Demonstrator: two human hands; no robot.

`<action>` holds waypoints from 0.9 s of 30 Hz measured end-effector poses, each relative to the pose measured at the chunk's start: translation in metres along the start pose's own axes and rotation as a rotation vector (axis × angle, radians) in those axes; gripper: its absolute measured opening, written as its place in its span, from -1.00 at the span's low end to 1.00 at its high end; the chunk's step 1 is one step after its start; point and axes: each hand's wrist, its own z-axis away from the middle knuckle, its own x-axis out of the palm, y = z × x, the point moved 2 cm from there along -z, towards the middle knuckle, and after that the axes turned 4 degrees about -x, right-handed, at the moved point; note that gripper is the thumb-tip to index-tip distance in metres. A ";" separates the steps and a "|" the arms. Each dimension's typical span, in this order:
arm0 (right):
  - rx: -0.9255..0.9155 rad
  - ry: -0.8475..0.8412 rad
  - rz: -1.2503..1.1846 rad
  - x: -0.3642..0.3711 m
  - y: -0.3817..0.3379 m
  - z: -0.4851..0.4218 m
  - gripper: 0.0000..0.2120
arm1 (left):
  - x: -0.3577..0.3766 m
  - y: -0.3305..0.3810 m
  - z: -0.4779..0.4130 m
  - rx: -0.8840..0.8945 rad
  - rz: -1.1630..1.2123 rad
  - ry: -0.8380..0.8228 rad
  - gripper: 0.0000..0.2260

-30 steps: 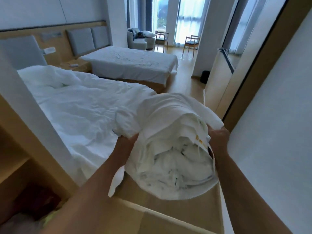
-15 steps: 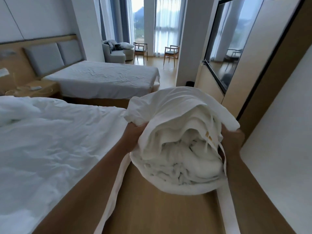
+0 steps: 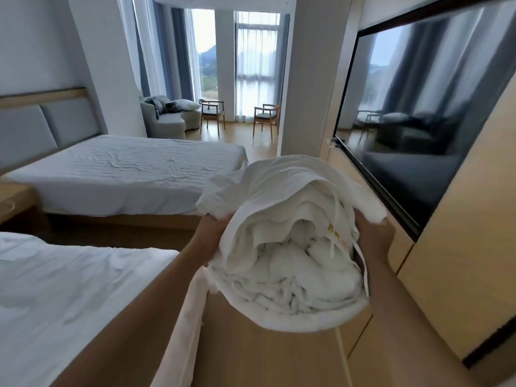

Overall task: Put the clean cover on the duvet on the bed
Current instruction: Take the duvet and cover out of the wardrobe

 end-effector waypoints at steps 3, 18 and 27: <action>0.006 0.007 0.010 0.093 0.024 -0.074 -0.67 | -0.020 0.001 -0.122 0.004 -0.002 -0.022 -0.47; 0.003 -0.151 -0.022 0.570 0.201 -0.447 -0.65 | -0.132 -0.054 -0.672 -0.057 -0.091 0.180 -0.47; 0.031 -0.249 0.075 0.911 0.280 -0.530 -0.60 | -0.319 -0.067 -0.924 -0.122 -0.109 0.295 -0.39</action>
